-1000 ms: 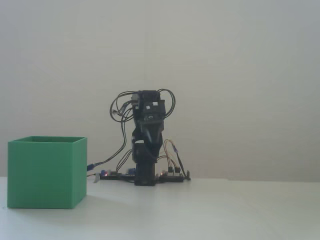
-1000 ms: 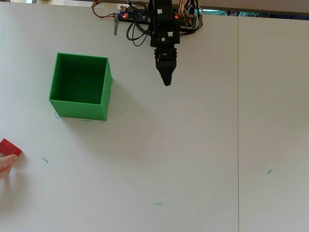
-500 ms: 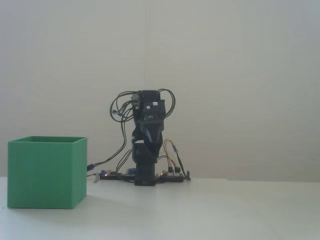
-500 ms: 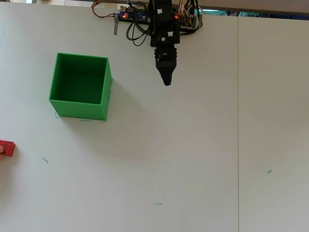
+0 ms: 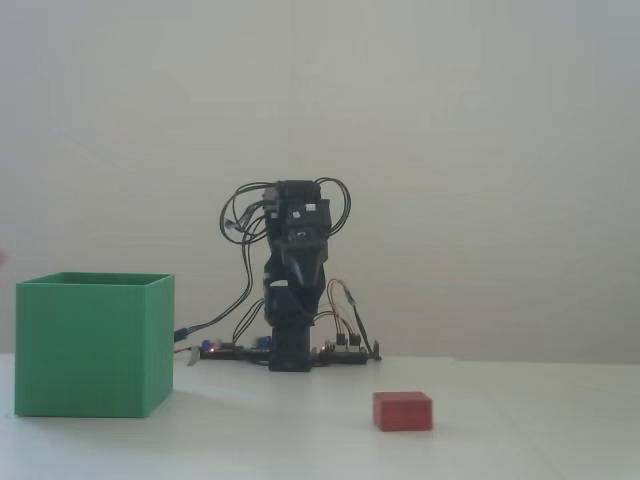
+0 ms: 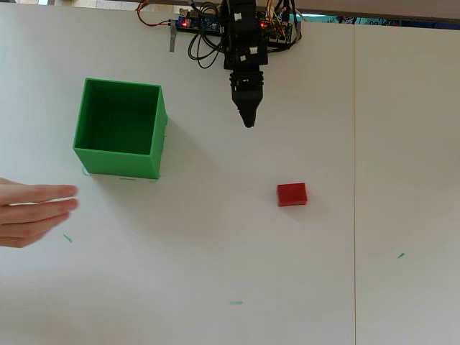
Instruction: Grasp a red block and put it in the green bin.
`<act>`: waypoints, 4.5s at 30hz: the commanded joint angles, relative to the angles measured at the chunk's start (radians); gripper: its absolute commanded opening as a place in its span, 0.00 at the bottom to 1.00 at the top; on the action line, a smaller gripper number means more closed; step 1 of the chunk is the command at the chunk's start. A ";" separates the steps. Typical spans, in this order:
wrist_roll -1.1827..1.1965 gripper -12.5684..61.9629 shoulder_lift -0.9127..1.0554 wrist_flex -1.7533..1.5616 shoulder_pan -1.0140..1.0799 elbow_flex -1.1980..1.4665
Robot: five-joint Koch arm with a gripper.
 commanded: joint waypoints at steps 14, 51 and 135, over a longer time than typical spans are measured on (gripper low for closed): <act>0.015 0.64 -0.077 -0.057 -0.158 -0.023; -0.026 0.62 -0.988 0.089 -0.202 -0.825; -0.066 0.62 -1.272 0.339 -0.390 -1.292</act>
